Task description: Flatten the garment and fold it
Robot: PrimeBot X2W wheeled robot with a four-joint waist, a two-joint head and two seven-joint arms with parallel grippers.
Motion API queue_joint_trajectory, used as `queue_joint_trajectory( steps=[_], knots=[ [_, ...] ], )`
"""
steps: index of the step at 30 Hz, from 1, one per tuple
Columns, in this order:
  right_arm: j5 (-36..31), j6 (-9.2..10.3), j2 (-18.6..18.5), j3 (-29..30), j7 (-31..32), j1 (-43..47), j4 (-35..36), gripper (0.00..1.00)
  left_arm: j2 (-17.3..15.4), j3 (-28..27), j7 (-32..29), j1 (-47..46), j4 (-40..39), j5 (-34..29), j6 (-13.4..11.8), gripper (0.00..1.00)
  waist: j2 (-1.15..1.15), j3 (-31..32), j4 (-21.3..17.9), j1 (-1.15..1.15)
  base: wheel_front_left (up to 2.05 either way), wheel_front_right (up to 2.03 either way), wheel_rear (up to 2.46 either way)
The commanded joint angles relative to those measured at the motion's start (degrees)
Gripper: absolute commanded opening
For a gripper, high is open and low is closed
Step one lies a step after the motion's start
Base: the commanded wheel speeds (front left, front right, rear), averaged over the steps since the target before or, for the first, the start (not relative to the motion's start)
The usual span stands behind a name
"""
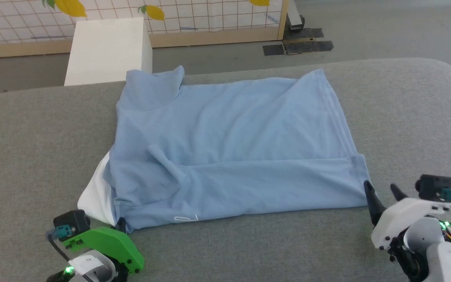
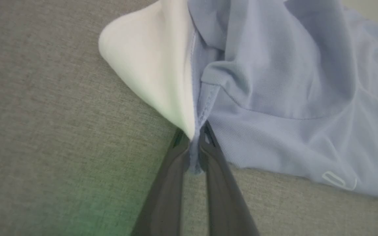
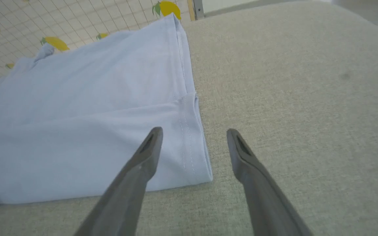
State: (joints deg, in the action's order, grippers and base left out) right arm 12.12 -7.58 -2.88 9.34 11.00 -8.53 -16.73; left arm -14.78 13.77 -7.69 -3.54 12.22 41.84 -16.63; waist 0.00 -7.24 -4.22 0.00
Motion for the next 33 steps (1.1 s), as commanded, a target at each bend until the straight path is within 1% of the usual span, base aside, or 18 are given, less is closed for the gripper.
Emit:
queue_joint_trajectory(
  steps=[1, 2, 5, 11, 12, 13, 14, 15, 17, 21, 24, 29, 33],
  knots=[
    [-0.3, 0.09, 0.0, 0.4, 4.0, -1.6, -1.5, 1.0, 0.1, 0.3, 0.5, -0.4, 0.0, -0.3, 0.4, 0.0, 0.0, -0.4, 0.7, 0.0, 0.0, 0.0, 0.0],
    [-1.1, 0.09, 0.0, 0.8, 8.0, -2.4, -2.6, 1.0, 0.3, 0.5, 0.8, -0.6, 0.0, -0.3, 0.7, 0.0, 0.0, -0.6, 1.1, 0.0, 0.0, 0.0, 0.0],
    [-3.3, 0.09, 0.0, 2.8, 16.3, -4.6, -4.2, 1.0, 0.5, 1.0, 1.6, -1.2, -0.1, -0.8, 1.1, 0.0, 0.0, -1.3, 2.2, 0.0, 0.0, 0.0, 0.0],
    [-4.1, 0.09, 0.0, 4.7, 28.5, -6.9, -5.6, 1.0, 0.5, 1.7, 3.2, -2.0, 0.0, -1.8, 1.5, 0.0, 0.0, -2.5, 3.7, 0.0, 0.0, 0.0, 0.0],
    [-4.2, 0.09, 0.0, 4.8, 30.0, -6.9, -5.7, 0.85, 0.5, 1.7, 3.4, -2.0, 0.1, -1.8, 1.6, 0.0, 0.0, -2.5, 3.9, 0.0, 0.0, 0.0, 0.0],
    [-4.3, 0.09, 0.0, 4.9, 31.7, -6.8, -5.5, 0.38, 0.6, 1.8, 3.7, -2.1, 0.2, -1.9, 1.6, 0.0, 0.0, -2.6, 4.0, 0.0, 0.0, 0.0, 0.0],
    [-4.3, 0.09, 0.0, 5.0, 32.7, -6.7, -5.2, 0.07, 0.6, 1.8, 4.0, -2.1, 0.2, -2.0, 1.7, 0.0, 0.0, -2.6, 4.1, 0.0, 0.0, 0.0, 0.0],
    [-4.2, 0.09, 0.0, 5.1, 33.6, -6.5, -4.5, 0.0, 0.6, 1.9, 4.5, -2.1, 0.2, -2.2, 1.8, 0.0, 0.0, -2.5, 4.2, 0.0, 0.0, 0.0, 0.0],
    [-3.3, 0.09, 0.0, 4.7, 33.7, -6.0, -2.8, 0.0, 0.4, 2.0, 5.8, -2.1, 0.2, -2.8, 2.1, 0.0, 0.0, -2.2, 4.4, 0.0, 0.0, 0.0, 0.0],
    [-0.6, 0.09, 0.0, 4.1, 29.3, -3.7, 2.3, 0.0, -0.4, 1.9, 8.7, -1.7, -0.2, -4.2, 2.2, 0.0, 0.0, -0.5, 4.5, 0.0, 0.0, 0.0, 0.0],
    [1.1, 0.09, 0.0, 3.9, 26.5, -0.4, 7.0, 0.0, -1.8, 2.0, 9.0, -0.3, -1.2, -5.3, 1.6, 0.0, 0.0, 1.0, 4.5, 0.0, 0.0, 0.0, 0.0],
    [3.7, 0.09, 0.0, 3.8, 24.6, 6.5, 15.4, 0.0, -5.0, 1.9, 6.3, 4.8, -6.4, -6.5, -1.0, 0.0, 0.0, 3.2, 3.9, 0.0, 0.0, 0.0, 0.0],
    [4.9, 0.09, 0.0, 4.7, 25.9, 12.2, 20.2, 0.0, -7.1, 2.3, 1.8, 10.5, -11.7, -6.5, -3.7, 0.0, 0.0, 4.0, 3.8, 0.0, 0.0, 0.0, 0.0]
  ],
)
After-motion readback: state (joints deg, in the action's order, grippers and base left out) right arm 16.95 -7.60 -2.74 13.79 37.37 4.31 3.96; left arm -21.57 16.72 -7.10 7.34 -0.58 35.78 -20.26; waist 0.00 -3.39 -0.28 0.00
